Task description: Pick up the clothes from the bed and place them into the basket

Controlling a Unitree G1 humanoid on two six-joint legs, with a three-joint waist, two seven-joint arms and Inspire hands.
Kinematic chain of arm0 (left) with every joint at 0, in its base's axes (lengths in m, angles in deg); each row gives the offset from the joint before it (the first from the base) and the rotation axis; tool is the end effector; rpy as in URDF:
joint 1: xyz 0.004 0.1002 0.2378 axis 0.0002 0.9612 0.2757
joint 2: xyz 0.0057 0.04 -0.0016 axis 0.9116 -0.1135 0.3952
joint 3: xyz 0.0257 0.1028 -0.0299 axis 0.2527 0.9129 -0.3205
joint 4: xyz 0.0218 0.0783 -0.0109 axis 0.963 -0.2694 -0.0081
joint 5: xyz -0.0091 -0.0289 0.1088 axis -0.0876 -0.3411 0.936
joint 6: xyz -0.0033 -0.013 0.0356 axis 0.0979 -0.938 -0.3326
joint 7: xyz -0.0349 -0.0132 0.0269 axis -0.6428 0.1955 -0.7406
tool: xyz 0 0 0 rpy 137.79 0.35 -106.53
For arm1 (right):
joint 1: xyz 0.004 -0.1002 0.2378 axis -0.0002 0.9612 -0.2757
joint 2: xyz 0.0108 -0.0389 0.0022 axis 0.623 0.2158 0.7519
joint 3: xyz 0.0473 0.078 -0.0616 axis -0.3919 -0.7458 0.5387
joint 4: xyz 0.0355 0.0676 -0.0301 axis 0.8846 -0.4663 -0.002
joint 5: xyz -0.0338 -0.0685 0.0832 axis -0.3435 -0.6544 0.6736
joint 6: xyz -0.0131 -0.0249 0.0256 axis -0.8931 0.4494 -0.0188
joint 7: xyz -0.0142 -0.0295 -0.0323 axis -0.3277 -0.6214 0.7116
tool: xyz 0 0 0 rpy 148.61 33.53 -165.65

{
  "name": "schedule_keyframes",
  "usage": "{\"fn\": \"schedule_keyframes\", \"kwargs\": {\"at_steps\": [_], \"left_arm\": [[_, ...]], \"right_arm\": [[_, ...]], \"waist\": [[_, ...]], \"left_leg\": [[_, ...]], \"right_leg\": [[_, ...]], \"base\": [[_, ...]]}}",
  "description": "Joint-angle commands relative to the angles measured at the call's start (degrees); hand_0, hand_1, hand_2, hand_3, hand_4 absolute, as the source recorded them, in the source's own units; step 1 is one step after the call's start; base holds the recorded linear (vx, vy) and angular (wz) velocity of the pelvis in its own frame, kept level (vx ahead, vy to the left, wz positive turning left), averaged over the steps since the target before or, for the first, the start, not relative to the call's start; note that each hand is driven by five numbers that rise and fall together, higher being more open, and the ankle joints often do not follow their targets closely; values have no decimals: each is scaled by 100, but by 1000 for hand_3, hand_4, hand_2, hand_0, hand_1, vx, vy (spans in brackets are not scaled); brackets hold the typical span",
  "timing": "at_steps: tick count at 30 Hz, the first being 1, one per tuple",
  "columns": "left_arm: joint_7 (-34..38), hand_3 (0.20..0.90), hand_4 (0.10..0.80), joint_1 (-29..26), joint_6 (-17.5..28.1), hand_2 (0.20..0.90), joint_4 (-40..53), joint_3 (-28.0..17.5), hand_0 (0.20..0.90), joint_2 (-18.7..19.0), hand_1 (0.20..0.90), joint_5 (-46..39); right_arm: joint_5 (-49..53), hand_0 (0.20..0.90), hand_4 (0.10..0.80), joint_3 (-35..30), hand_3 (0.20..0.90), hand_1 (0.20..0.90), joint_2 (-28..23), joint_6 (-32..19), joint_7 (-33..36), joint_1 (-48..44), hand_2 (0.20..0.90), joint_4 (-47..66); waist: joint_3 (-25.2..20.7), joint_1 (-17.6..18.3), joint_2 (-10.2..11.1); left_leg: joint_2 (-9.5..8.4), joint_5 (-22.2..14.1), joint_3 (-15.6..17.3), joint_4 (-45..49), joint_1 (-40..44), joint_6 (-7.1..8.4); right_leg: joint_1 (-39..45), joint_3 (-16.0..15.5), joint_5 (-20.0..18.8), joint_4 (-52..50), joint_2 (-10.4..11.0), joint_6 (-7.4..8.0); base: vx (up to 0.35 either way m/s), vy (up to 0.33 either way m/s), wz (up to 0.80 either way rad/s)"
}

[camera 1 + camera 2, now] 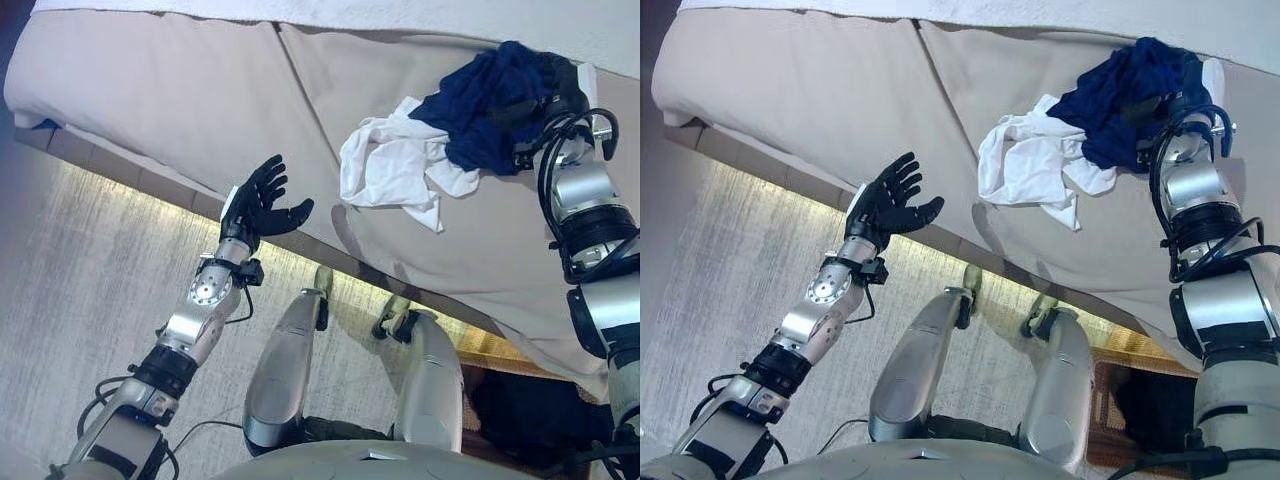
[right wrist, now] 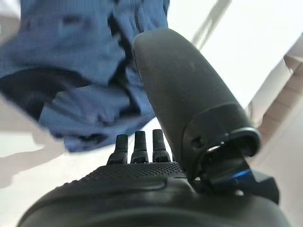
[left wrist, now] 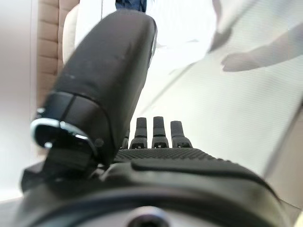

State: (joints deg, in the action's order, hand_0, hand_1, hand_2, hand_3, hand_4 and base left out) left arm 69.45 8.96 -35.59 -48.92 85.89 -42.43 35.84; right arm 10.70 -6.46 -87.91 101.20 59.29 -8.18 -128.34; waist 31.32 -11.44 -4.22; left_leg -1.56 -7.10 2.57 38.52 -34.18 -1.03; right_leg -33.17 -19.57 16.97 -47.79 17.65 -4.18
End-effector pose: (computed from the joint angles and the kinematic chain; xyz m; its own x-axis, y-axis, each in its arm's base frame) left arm 0.2590 0.1653 0.0614 0.9837 -0.1588 0.0839 0.1660 0.9822 -0.0877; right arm 0.3601 -0.2794 0.2195 0.8510 -0.4938 0.1788 0.5038 0.6714 -0.5435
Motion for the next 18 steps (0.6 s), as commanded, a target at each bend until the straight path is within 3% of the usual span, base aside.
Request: {"fn": "schedule_keyframes", "kwargs": {"at_steps": [1, 12, 13, 14, 15, 16, 18], "left_arm": [[-142, 900, 800, 186, 743, 900, 1174, -66, 900, 156, 900, -37], [-298, 900, 800, 435, 1074, 900, 1616, -40, 900, 282, 900, -31], [-290, 900, 800, 435, 1097, 900, 1658, -41, 900, 302, 900, -22], [-293, 900, 800, 447, 1113, 900, 1686, -49, 900, 324, 900, -24], [-294, 900, 800, 475, 1126, 900, 1718, -69, 900, 361, 900, -30], [-295, 900, 800, 476, 1127, 900, 1719, -71, 900, 368, 900, -41], [-292, 900, 800, 477, 1122, 900, 1716, -77, 900, 395, 900, -80]], "right_arm": [[-215, 900, 800, 273, 900, 900, -340, -123, 414, -855, 900, -21], [-402, 900, 800, 494, 900, 900, -684, 380, 557, -1064, 900, -409], [-373, 782, 663, 516, 763, 782, -726, 412, 555, -1089, 782, -510], [-355, 599, 449, 518, 549, 599, -761, 418, 541, -1110, 599, -570], [-399, 512, 347, 518, 447, 512, -826, 453, 602, -1150, 512, -664], [-381, 300, 100, 525, 200, 300, -835, 441, 631, -1162, 300, -682], [-368, 300, 100, 526, 200, 300, -866, 427, 728, -1224, 300, -734]], "waist": [[-152, -67, -158], [-152, -81, -228], [-152, -81, -244], [-152, -84, -256], [-152, -86, -280], [-152, -86, -284], [-152, -83, -298]], "left_leg": [[62, -784, 87, 593, -152, -168], [131, -1336, -48, 2184, -1345, -293], [134, -1372, -74, 2334, -1481, -297], [130, -1385, -89, 2400, -1551, -304], [128, -1404, -115, 2515, -1665, -318], [128, -1409, -118, 2539, -1689, -318], [131, -1417, -119, 2589, -1758, -328]], "right_leg": [[-11, 70, 285, -639, -101, 96], [-1154, 292, 843, -1969, -127, -70], [-1279, 322, 893, -2107, -137, -83], [-1344, 331, 919, -2182, -145, -92], [-1477, 358, 960, -2331, -156, -93], [-1504, 367, 969, -2361, -155, -91], [-1578, 379, 984, -2415, -160, -88]], "base": [[21, -2, 8], [5, -55, 1], [-22, -75, 1], [-35, -92, 2], [-30, -59, 2], [-38, -54, 4], [-42, -33, 6]]}}
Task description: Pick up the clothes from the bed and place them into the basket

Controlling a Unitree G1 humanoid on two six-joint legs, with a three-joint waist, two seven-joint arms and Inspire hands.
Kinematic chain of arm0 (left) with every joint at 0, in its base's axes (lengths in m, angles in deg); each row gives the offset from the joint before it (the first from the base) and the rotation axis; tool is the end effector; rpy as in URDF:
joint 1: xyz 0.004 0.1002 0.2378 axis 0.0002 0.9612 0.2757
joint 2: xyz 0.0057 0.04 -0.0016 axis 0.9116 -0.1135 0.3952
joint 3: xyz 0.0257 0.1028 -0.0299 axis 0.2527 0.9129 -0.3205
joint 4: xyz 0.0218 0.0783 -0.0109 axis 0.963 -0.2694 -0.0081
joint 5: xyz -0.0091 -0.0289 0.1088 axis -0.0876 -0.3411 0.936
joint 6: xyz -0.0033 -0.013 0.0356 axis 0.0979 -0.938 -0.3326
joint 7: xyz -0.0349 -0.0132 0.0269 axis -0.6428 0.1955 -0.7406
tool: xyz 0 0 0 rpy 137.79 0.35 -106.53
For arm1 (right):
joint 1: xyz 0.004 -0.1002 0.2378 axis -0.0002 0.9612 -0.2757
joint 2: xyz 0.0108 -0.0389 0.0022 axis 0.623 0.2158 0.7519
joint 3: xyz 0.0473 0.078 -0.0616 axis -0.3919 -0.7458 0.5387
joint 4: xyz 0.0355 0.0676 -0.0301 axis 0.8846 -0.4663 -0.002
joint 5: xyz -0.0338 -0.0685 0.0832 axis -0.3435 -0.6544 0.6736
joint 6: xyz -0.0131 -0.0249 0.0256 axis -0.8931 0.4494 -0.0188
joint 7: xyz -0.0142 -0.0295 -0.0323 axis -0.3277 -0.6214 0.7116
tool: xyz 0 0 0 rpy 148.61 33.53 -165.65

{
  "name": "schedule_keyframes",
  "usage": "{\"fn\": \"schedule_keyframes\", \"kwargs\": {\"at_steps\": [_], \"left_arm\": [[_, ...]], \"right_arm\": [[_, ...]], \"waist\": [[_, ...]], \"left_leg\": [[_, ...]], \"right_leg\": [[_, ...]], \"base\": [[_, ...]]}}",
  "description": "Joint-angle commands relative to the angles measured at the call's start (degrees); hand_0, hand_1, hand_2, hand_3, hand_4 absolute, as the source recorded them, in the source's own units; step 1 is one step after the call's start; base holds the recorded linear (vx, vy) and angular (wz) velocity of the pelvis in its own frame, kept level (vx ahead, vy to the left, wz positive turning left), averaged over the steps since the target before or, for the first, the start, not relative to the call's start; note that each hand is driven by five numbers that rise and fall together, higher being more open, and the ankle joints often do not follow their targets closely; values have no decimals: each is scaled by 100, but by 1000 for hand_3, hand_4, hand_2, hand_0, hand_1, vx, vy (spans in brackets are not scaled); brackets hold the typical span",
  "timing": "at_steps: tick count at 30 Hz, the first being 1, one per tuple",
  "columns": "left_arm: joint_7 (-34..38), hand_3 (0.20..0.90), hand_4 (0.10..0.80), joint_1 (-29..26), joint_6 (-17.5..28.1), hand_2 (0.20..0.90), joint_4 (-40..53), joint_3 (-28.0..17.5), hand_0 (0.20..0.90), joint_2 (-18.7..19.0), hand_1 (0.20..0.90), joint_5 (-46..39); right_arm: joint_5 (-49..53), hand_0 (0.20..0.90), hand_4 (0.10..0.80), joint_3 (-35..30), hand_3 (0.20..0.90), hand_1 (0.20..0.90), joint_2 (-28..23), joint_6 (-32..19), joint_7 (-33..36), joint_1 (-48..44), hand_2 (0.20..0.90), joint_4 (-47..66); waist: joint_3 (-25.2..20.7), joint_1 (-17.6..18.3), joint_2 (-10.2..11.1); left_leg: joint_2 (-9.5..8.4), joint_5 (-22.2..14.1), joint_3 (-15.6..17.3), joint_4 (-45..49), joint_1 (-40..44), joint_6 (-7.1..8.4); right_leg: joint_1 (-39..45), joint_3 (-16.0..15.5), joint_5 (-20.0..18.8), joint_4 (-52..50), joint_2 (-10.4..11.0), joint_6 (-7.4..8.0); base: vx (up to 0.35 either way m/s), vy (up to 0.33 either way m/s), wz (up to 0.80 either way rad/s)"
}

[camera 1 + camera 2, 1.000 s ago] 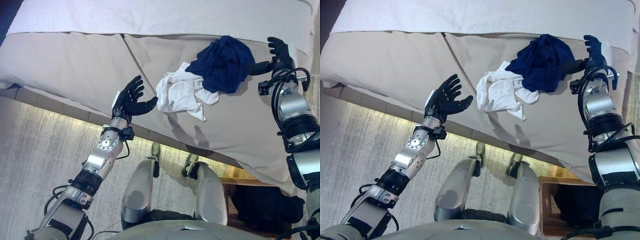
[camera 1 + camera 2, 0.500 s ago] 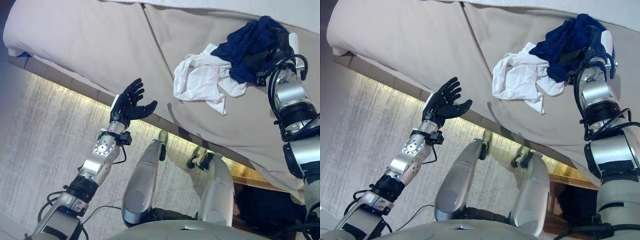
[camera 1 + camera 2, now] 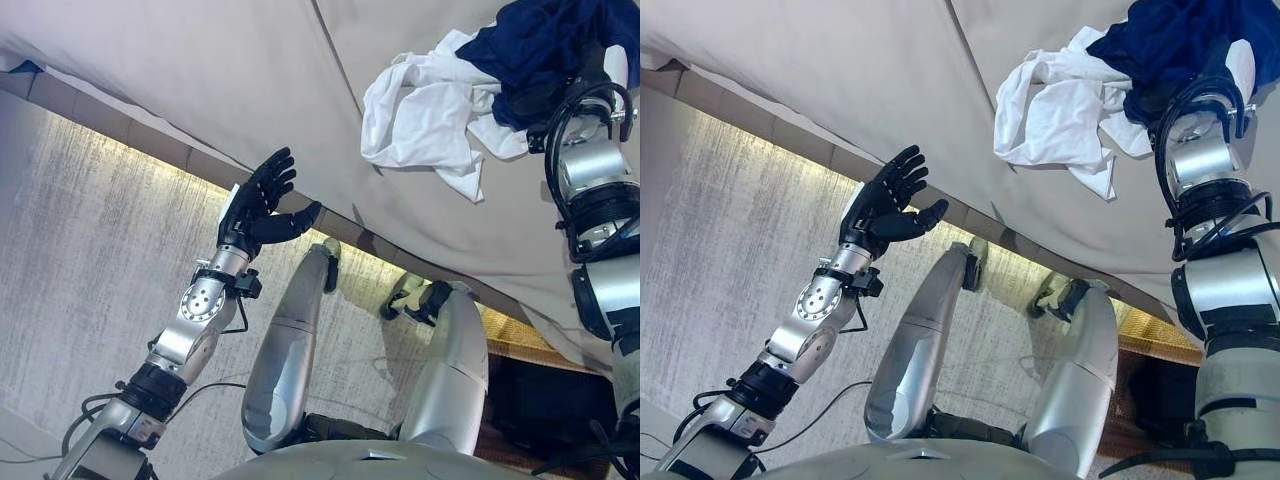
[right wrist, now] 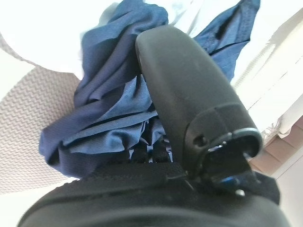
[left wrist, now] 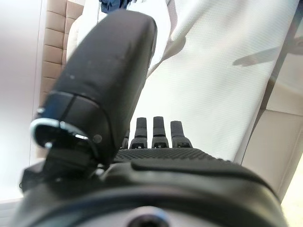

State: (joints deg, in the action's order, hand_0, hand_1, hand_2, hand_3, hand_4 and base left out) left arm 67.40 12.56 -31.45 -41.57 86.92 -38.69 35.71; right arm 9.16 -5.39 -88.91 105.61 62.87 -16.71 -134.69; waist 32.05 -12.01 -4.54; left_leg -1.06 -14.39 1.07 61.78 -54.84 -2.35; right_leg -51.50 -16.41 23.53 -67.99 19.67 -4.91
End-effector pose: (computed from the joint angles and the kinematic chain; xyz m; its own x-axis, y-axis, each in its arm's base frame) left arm 0.2434 0.1687 0.0722 0.9530 -0.2369 0.1890 0.2519 0.9659 -0.0598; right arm 0.3641 -0.2866 0.2544 0.7605 -0.6126 0.2154 0.6172 0.5789 -0.5329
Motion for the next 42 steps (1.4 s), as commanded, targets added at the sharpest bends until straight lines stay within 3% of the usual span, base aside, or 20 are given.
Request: {"fn": "schedule_keyframes", "kwargs": {"at_steps": [1, 6, 11, 15, 19, 25, 30, 35, 39, 42], "left_arm": [[-87, 900, 800, 114, 713, 900, 963, -166, 900, 30, 900, -72], [-157, 900, 800, 137, 739, 900, 911, -229, 900, 36, 900, -85], [-156, 900, 800, 135, 593, 900, 776, -330, 900, 13, 900, -192], [-164, 900, 800, 90, 430, 900, 619, -371, 900, 17, 900, -153], [-156, 900, 800, 37, 310, 900, 554, -390, 900, 30, 900, -156], [-77, 900, 800, -20, -119, 900, 303, -251, 900, 37, 900, -39], [54, 900, 800, -66, -462, 900, -40, -187, 900, 2, 900, 10], [375, 900, 800, -61, -530, 900, -371, -248, 900, -210, 900, -53], [851, 900, 800, 121, -360, 900, -323, -643, 900, -292, 900, -65], [699, 900, 800, 149, -388, 900, -384, -866, 900, -363, 900, -77]], "right_arm": [[-248, 300, 100, 407, 200, 300, -770, -20, 435, -394, 300, -105], [-262, 300, 100, 411, 200, 300, -824, -128, 411, -408, 300, -33], [-307, 300, 100, 381, 200, 300, -854, -317, 178, -310, 300, -67], [-152, 300, 100, 290, 200, 300, -943, -437, 26, -248, 300, -99], [-9, 300, 100, 172, 200, 300, -1046, -535, -96, -203, 300, -120], [184, 300, 100, 221, 200, 300, -1235, -739, -374, -251, 300, -125], [341, 300, 100, 64, 200, 300, -1412, -1006, -724, 41, 300, 155], [499, 300, 100, -353, 200, 300, -1411, -1228, -954, 907, 300, 813], [660, 300, 100, -812, 200, 300, -1048, -1413, -970, 1645, 300, 1424], [697, 300, 100, -1313, 200, 300, -975, -1310, -743, 2367, 300, 1885]], "waist": [[-226, -19, -271], [-226, 16, -217], [-226, 35, -83], [-226, 67, 55], [-230, 122, 114], [-747, 276, 213], [-1210, 507, 373], [-1780, 777, 533], [-2021, 772, 626], [-2131, 944, 681]], "left_leg": [[77, -694, 17, 334, 261, -195], [125, -697, 31, 240, 484, -164], [225, -620, 99, -373, 1340, -81], [386, -420, 222, -1262, 2363, 37], [480, -171, 318, -1889, 3042, 156], [592, 487, 465, -3182, 3892, 342], [629, 654, 575, -3961, 4562, 458], [374, 845, 381, -4964, 5142, 434], [-198, 656, -675, -5012, 5314, 194], [-240, 504, -300, -4898, 5352, 125]], "right_leg": [[207, 74, 328, -445, -366, -10], [412, 69, 304, -328, -398, 18], [1228, -17, 164, 249, -372, 87], [2178, -108, -115, 1007, -233, 209], [2846, -141, -345, 1632, -241, 276], [3720, -203, -963, 3181, -455, 342], [4411, -69, -1262, 4351, -799, 455], [4902, 325, -1717, 5546, -1127, 605], [4962, 1271, -1924, 5865, -1400, 704], [5035, 1383, -2069, 6096, -1412, 754]], "base": [[-49, -27, 5], [-9, 5, -1], [44, 43, -7], [75, 55, -14], [61, 43, -18], [29, 55, -17], [66, 50, -21], [93, 48, -23], [56, 46, -68], [37, 38, -113]]}}
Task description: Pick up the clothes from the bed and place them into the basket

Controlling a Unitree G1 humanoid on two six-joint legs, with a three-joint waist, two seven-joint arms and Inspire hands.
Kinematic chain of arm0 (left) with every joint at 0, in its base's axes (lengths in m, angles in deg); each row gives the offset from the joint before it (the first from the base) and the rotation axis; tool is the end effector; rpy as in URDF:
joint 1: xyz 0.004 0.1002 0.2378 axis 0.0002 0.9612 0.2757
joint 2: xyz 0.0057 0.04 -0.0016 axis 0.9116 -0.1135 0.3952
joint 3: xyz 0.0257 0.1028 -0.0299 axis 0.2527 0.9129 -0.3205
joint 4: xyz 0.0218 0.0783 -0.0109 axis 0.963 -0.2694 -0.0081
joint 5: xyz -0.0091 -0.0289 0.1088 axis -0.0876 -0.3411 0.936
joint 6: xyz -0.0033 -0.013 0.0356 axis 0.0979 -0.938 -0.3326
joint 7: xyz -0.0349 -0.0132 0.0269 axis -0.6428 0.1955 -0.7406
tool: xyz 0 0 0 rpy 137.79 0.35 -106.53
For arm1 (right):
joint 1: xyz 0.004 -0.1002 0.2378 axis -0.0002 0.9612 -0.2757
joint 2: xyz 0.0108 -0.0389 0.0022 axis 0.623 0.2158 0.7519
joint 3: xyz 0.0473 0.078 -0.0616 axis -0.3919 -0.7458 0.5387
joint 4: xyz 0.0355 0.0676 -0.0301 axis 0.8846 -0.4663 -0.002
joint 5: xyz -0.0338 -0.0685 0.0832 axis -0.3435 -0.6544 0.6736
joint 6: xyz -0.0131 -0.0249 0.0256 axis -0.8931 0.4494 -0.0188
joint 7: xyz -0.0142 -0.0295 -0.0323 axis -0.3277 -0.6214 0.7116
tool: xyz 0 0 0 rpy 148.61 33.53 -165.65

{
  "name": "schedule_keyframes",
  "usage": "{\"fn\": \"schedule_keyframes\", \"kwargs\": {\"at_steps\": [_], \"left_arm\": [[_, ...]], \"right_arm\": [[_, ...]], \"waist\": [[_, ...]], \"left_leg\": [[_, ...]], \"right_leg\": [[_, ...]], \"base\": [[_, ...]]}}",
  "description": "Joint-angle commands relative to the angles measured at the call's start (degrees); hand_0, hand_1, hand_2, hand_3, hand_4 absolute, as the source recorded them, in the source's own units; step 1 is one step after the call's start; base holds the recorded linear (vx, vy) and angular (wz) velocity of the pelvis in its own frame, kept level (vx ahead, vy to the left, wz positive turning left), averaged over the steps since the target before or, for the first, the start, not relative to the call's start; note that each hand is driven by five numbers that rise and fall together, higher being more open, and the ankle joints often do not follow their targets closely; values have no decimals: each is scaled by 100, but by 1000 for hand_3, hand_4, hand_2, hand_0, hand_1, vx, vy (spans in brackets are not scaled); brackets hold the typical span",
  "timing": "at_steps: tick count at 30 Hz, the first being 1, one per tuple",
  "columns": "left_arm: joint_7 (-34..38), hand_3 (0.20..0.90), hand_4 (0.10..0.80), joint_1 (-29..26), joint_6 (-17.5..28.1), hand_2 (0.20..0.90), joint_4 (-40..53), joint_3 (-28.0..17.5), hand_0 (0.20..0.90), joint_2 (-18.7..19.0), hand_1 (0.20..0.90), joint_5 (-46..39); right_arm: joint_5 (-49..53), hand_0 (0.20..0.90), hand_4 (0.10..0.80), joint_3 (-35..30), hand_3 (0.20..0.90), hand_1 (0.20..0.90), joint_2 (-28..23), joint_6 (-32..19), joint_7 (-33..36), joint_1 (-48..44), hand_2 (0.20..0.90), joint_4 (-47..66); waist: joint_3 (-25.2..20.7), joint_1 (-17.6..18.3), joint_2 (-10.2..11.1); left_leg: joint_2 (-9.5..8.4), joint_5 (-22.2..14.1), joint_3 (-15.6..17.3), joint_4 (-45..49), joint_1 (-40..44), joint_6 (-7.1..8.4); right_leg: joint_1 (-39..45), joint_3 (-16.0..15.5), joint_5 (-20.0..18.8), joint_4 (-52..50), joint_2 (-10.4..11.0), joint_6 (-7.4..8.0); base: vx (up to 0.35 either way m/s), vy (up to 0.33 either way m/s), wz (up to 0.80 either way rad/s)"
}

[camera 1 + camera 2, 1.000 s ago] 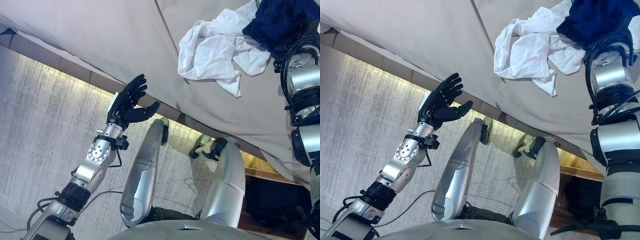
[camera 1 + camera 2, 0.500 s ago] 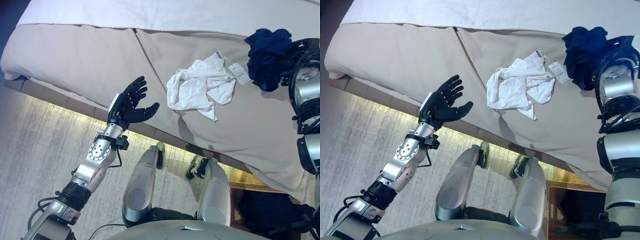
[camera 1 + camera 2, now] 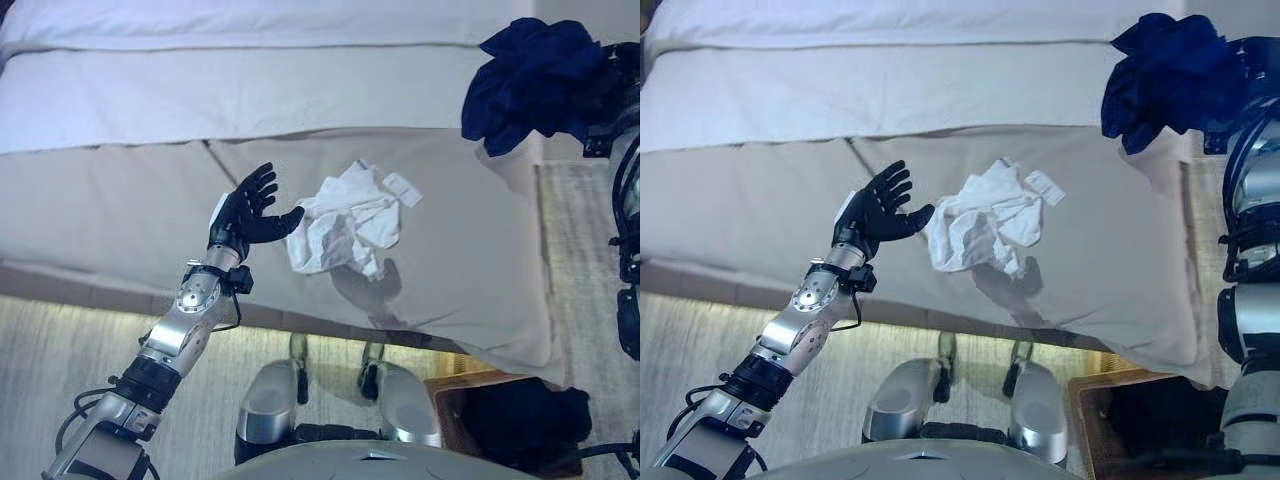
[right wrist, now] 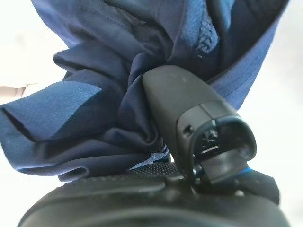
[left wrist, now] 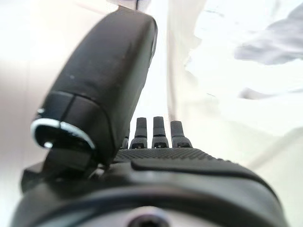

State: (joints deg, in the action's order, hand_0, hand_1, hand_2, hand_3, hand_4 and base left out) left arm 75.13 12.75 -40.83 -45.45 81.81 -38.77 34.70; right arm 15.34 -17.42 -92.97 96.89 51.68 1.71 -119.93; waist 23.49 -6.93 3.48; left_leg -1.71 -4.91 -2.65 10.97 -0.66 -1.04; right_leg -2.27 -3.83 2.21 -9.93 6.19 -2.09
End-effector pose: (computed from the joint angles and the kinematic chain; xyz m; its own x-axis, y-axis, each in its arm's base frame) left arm 0.2497 0.1902 0.0624 1.0000 -0.0041 0.0030 0.0043 0.9981 -0.0622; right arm 0.3320 -0.3149 0.2193 0.8799 -0.4354 0.1903 0.4739 0.7741 -0.4197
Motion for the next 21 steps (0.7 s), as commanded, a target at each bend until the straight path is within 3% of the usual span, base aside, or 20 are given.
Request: {"fn": "schedule_keyframes", "kwargs": {"at_steps": [1, 3, 5, 7, 8, 10, 21], "left_arm": [[-179, 900, 800, 132, 573, 900, -96, -410, 900, -389, 900, 45], [-114, 900, 800, 78, 677, 900, -197, -418, 900, -382, 900, 108], [9, 900, 800, -1, 708, 900, -177, -467, 900, -302, 900, 153], [122, 900, 800, -88, 671, 900, -89, -520, 900, -223, 900, 211], [191, 900, 800, -143, 616, 900, -32, -549, 900, -182, 900, 228], [306, 900, 800, -215, 573, 900, -32, -528, 900, -118, 900, 108], [258, 900, 800, -232, 580, 900, -326, -474, 900, -333, 900, 80]], "right_arm": [[83, 300, 100, -427, 200, 300, -500, -477, 480, 948, 300, 563], [208, 300, 100, -611, 200, 300, -371, -451, 573, 1145, 300, 725], [310, 300, 100, -705, 200, 300, -214, -423, 638, 1131, 300, 751], [377, 300, 100, -723, 200, 300, -117, -477, 716, 1038, 300, 609], [418, 300, 100, -719, 200, 300, -94, -530, 776, 1016, 300, 534], [506, 300, 100, -731, 200, 300, -66, -706, 804, 1103, 300, 434], [378, 300, 100, -1229, 200, 300, -339, -646, 926, 1760, 300, 437]], "waist": [[-1324, 503, -83], [-1357, 559, -86], [-1342, 529, -153], [-1355, 450, -237], [-1390, 395, -259], [-1483, 354, -244], [-1703, 824, -198]], "left_leg": [[-229, -472, 121, 116, 13, -9], [-217, -416, 262, -205, 223, -21], [-104, -316, 514, -491, 398, -40], [24, -199, 712, -611, 389, -83], [91, -113, 822, -657, 349, -67], [167, -5, 963, -825, 333, 27], [343, 46, 1275, -1166, 660, 193]], "right_leg": [[184, 137, -175, 559, -2, 583], [156, 39, -441, 734, 48, 739], [25, -334, -476, 480, 154, 846], [6, -649, -370, -4, 262, 830], [103, -789, -189, -18, 273, 791], [276, -1050, -247, 381, 299, 787], [576, -670, -222, 1020, -57, 666]], "base": [[13, 22, -78], [-51, 13, -51], [-137, 2, -73], [-208, -52, -90], [-216, -130, -100], [-135, -156, -92], [13, -117, -27]]}}
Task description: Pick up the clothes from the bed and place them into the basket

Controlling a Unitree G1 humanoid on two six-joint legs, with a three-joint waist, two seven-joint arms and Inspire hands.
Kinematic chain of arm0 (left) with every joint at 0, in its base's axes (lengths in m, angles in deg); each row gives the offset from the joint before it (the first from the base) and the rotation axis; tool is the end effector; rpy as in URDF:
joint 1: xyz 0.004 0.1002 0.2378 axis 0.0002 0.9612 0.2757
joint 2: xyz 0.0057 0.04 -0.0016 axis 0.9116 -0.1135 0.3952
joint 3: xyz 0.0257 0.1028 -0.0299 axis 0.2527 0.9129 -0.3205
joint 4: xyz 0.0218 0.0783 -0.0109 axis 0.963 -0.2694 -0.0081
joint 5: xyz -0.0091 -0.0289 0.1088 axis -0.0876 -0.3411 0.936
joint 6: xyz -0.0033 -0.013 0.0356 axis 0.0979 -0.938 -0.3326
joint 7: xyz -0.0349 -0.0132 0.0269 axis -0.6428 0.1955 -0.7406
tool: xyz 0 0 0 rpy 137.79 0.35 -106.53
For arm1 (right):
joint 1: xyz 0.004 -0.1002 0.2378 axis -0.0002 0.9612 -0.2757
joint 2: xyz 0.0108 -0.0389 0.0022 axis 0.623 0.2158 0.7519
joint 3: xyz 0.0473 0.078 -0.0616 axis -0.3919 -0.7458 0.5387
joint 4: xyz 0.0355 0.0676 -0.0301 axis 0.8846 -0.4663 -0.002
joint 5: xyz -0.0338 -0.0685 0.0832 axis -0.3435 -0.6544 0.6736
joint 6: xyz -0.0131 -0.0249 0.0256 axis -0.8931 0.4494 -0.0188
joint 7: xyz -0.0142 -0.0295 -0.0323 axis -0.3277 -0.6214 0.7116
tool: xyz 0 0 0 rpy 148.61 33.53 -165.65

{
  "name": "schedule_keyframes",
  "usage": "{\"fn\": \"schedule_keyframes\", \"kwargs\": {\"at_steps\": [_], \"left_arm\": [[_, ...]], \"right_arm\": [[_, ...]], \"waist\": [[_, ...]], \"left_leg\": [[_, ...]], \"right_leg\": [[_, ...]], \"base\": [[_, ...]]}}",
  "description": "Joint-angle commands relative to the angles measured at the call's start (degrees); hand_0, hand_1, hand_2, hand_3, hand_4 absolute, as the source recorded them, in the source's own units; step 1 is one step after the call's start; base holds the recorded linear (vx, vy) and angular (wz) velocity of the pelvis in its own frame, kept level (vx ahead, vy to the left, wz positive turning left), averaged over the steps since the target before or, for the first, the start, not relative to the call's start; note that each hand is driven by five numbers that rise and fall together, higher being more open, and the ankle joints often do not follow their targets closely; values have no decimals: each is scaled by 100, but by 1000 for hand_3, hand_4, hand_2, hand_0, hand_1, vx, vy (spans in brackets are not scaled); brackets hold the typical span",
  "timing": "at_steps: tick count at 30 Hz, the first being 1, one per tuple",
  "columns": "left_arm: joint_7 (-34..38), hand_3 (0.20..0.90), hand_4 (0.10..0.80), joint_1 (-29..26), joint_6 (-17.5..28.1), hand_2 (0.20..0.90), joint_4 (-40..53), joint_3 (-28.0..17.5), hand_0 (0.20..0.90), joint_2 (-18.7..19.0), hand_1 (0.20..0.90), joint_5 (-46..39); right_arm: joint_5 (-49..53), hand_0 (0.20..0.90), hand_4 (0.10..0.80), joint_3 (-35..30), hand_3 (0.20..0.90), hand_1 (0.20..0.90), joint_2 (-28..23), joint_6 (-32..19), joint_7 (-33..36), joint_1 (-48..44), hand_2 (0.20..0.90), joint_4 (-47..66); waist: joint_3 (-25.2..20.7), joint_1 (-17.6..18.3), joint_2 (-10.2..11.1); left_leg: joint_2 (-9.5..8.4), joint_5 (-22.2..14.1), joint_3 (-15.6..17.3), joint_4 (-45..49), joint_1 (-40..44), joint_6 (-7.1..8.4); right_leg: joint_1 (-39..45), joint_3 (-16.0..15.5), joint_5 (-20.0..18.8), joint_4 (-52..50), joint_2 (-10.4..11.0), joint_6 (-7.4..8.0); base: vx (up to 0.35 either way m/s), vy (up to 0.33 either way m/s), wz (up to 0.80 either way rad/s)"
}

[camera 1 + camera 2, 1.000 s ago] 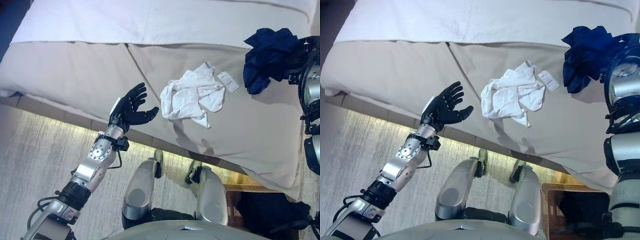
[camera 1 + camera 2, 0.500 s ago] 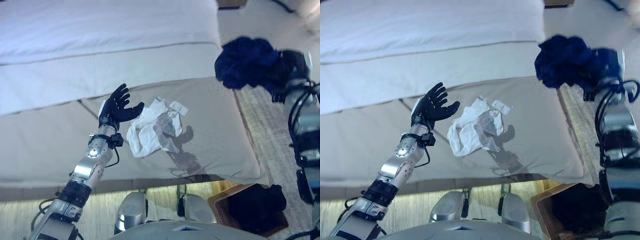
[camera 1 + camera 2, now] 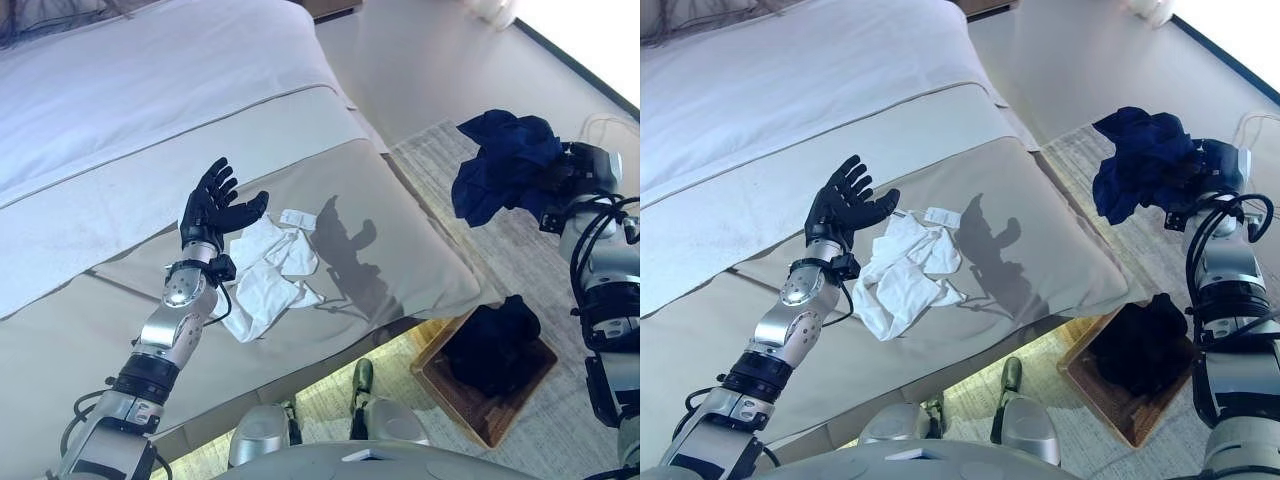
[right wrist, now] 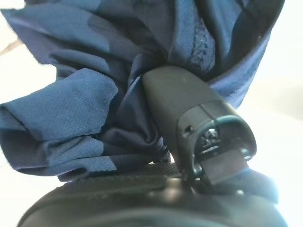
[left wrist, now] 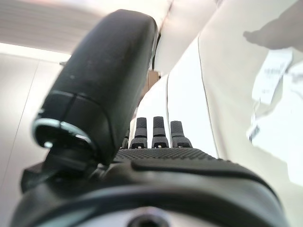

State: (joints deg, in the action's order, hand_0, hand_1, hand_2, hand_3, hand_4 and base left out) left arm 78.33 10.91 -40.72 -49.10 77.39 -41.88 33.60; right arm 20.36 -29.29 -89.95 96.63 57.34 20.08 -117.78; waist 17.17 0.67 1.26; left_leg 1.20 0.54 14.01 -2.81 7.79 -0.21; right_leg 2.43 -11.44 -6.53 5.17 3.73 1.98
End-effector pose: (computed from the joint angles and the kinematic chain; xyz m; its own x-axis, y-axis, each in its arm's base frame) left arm 0.2595 0.1961 0.0638 0.9915 0.1304 -0.0002 -0.1292 0.9820 -0.1375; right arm 0.2908 -0.3472 0.1403 0.7781 -0.6282 0.0023 0.5991 0.7410 -0.3035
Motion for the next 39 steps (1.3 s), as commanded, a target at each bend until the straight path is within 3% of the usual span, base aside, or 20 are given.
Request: {"fn": "schedule_keyframes", "kwargs": {"at_steps": [1, 13, 23, 27, 39], "left_arm": [[-75, 900, 800, -13, 580, 900, 30, -63, 900, -35, 900, 202], [-241, 900, 800, 78, 455, 900, 79, -198, 900, -10, 900, 351], [-1068, 900, 800, 37, 184, 900, 237, -1, 900, 217, 900, 635], [-1330, 900, 800, -77, 38, 900, 298, 182, 900, 315, 900, 693], [-1456, 900, 800, -226, -72, 900, 212, 365, 900, 280, 900, 582]], "right_arm": [[-139, 300, 100, -122, 200, 300, -631, -599, 349, 52, 300, 227], [-523, 300, 100, -713, 200, 300, -335, -114, 872, 1154, 300, 195], [-769, 300, 100, -755, 200, 300, -306, 122, 371, 1487, 300, -148], [-862, 300, 100, -700, 200, 300, -328, 195, 253, 1530, 300, -343], [-918, 300, 100, -747, 200, 300, -127, -140, 22, 1682, 300, -1392]], "waist": [[-1082, 108, 18], [-1039, 463, -118], [-933, 652, -282], [-879, 773, -468], [-837, 889, -725]], "left_leg": [[59, -496, -363, 191, -151, 117], [126, -460, -161, 88, -62, 145], [181, -479, 41, 149, -83, 190], [199, -470, 171, 193, -119, 229], [237, -498, 353, 212, -44, 264]], "right_leg": [[135, 128, 635, -432, 169, 254], [81, 431, 590, -346, 10, 237], [-53, 515, 551, -359, -19, 245], [-124, 579, 516, -328, -3, 254], [-131, 643, 492, -275, -1, 264]], "base": [[55, -101, -10], [4, -83, -14], [-49, -62, -7], [-65, 11, -8], [-47, 2, -6]]}}
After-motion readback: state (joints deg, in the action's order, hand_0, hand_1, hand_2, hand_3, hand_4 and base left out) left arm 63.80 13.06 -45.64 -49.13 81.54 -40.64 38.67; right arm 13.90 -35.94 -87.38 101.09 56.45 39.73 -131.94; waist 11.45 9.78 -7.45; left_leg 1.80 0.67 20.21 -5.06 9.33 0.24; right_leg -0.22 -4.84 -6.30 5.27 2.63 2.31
